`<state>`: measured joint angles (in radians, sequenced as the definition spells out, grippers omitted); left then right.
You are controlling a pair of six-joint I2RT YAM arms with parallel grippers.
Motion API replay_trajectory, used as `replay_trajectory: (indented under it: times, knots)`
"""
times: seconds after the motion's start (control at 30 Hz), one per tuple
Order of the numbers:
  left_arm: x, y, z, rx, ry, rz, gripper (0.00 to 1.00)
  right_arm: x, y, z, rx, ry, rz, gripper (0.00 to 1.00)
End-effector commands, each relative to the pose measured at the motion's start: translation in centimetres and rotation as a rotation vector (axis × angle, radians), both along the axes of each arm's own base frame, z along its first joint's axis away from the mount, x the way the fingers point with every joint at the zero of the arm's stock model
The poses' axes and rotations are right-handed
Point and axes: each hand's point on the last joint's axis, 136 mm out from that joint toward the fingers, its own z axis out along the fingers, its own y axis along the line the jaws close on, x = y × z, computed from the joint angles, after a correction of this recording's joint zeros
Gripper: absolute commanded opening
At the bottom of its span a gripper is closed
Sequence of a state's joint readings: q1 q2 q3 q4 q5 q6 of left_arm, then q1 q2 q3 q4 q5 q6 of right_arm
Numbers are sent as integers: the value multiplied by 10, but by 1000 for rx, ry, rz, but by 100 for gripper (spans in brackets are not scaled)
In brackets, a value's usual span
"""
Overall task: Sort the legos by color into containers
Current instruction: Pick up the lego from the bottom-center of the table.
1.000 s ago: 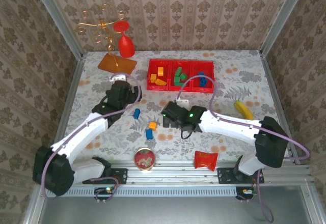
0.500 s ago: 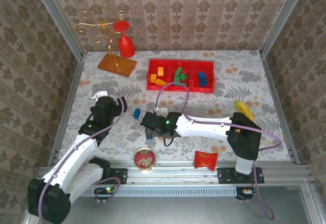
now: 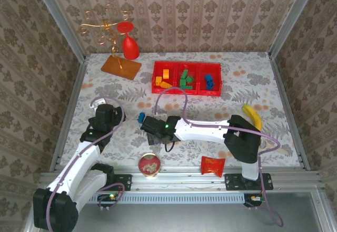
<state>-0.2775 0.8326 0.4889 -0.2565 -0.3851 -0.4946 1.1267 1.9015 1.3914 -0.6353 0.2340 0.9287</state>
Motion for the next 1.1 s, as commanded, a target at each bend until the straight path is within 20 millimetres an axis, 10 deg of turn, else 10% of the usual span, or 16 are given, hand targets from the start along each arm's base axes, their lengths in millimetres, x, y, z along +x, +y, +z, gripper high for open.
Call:
replay_trajectory:
  times: [0.0,1.07]
  knots:
    - [-5,2,-7,-21,18,6,100,-6,10,-9,-13,43,43,78]
    - [-1,1,-19,-63,32,8,100,10,24,-44,-75,95,95,57]
